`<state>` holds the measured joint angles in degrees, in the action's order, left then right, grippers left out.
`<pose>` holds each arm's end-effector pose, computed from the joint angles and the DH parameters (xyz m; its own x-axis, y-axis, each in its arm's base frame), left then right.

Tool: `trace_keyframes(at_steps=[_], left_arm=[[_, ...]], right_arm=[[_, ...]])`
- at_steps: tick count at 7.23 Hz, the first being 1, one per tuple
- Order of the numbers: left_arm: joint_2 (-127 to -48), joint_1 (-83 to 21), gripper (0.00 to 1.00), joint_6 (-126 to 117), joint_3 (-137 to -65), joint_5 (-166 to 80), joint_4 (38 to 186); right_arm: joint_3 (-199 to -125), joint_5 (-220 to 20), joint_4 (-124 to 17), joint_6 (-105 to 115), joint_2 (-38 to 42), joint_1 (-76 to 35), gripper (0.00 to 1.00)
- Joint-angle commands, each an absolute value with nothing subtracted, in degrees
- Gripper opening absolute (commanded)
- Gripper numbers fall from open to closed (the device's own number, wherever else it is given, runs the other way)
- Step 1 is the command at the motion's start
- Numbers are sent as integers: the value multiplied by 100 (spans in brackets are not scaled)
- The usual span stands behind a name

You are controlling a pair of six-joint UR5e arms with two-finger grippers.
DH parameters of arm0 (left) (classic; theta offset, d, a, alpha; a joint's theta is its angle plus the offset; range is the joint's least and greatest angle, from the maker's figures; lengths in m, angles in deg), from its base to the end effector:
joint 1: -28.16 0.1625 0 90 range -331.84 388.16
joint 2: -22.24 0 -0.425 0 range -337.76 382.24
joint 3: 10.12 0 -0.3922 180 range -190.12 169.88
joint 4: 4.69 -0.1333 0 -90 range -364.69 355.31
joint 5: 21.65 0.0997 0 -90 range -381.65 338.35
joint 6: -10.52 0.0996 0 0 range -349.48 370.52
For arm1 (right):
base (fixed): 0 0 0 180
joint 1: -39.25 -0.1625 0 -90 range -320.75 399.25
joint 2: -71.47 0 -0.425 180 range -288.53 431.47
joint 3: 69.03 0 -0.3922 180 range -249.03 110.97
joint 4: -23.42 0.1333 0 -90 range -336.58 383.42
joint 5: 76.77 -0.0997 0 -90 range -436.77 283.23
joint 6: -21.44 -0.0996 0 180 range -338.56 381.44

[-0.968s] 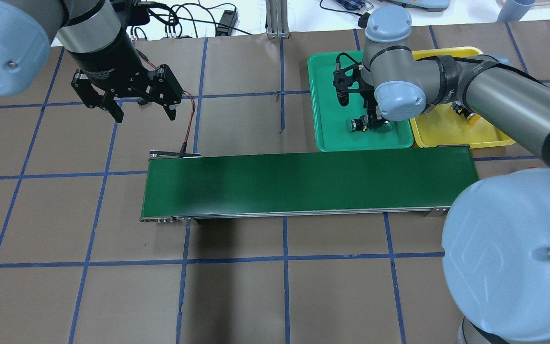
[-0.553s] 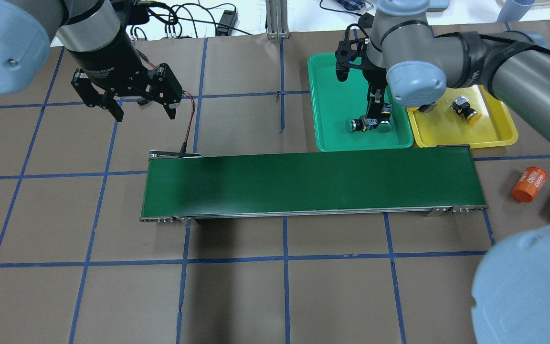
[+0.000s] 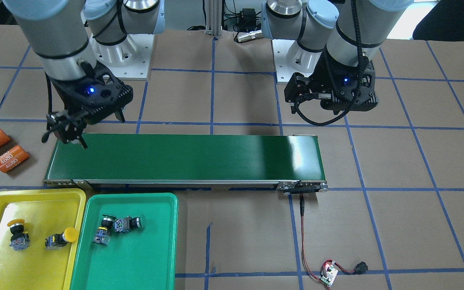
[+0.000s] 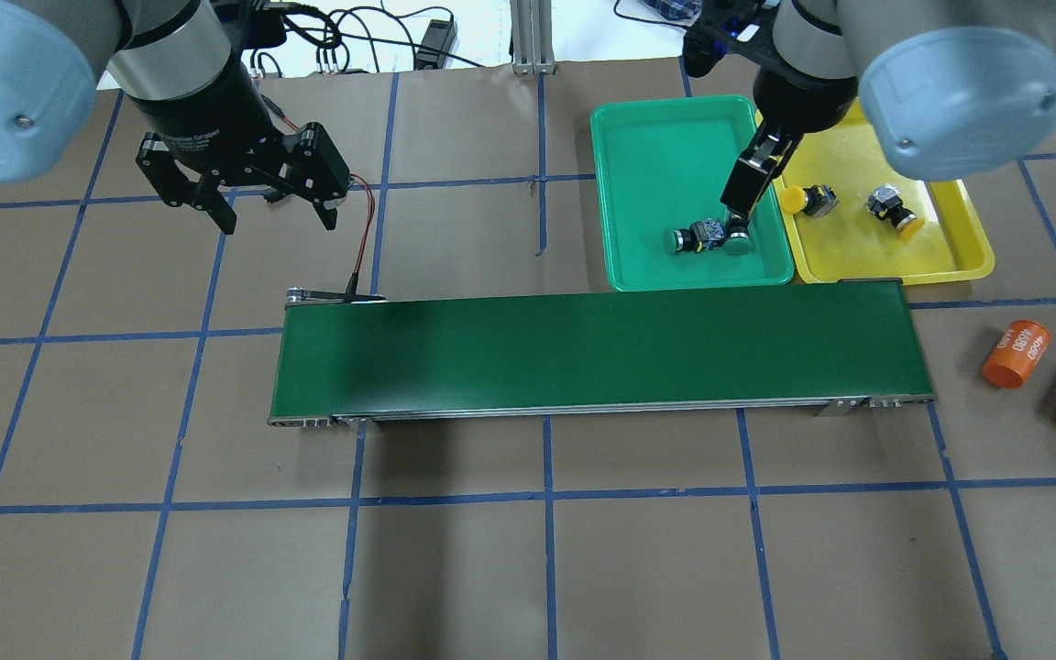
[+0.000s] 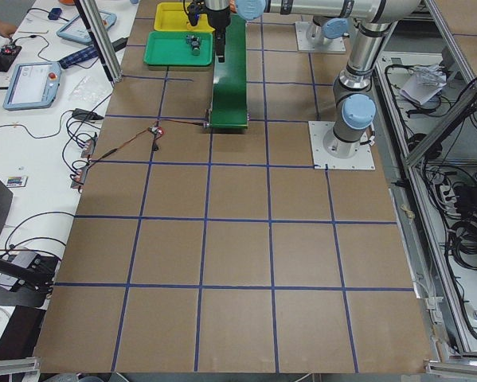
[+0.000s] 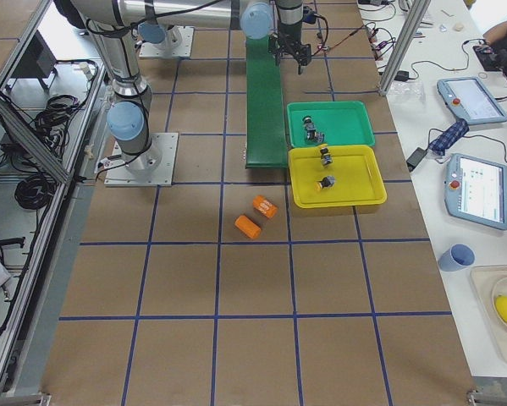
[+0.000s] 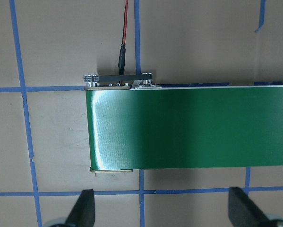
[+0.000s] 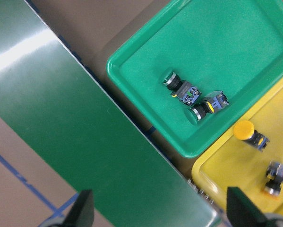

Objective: Sort buttons by color to trays

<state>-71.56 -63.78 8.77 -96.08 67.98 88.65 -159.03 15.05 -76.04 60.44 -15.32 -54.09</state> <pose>-0.1513 -0.5097 0.4834 -1.0000 0.0030 0.0048 0.0033 0.9985 0.0543 0.1605 -0.5169 0.4768 -0.7391 -0.6671 0.0930 -0.6731 0.7367 -0.0647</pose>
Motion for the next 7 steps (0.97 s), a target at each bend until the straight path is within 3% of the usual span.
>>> trace_keyframes(at_steps=[1, 3, 7], left_arm=[[-7127, -6378, 100, 876, -9634, 6800, 8865], [-7119, -6378, 100, 876, -9634, 6791, 8865], [-7101, -6378, 100, 876, -9625, 6800, 8865]], right_arm=[[-15877, 1481, -7327, 3443, -1958, -5418, 100], [-15816, 1133, -7126, 1731, -1994, -5444, 100], [-15340, 1094, -6263, 1476, -1791, -5409, 100]])
